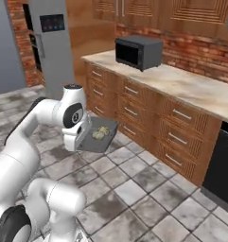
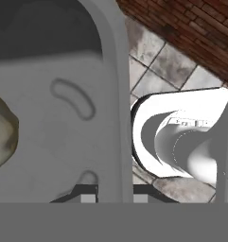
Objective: Place two dumplings into each of the tupperware containers and then place the containers in the fridge.
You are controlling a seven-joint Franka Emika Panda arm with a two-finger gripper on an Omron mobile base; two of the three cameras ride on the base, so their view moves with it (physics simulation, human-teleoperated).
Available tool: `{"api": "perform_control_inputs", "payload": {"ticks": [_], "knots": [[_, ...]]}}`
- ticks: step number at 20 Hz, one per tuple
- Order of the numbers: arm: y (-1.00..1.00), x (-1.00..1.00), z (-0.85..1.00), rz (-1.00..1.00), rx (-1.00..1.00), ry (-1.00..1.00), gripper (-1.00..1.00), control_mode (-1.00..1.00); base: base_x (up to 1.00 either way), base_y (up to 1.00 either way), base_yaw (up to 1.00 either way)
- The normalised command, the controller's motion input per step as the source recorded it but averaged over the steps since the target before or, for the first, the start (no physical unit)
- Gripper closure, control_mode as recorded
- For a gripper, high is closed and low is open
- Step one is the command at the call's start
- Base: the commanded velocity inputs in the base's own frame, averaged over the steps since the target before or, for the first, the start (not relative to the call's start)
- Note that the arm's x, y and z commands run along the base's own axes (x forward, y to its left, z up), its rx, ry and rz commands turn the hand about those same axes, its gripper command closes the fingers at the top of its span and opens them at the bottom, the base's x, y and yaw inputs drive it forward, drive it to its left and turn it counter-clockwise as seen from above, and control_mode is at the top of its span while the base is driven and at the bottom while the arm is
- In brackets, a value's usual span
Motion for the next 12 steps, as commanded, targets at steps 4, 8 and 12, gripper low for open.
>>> {"api": "perform_control_inputs", "payload": {"ticks": [4,8,12], "knots": [[0.0,0.0,0.0,0.0,0.0,0.0,1.0,1.0,1.0,-0.03,0.63],[0.0,0.0,0.0,0.0,0.0,0.0,1.0,1.0,1.0,-0.04,0.71],[0.0,0.0,0.0,0.0,0.0,0.0,1.0,1.0,1.0,-0.04,0.66]]}}
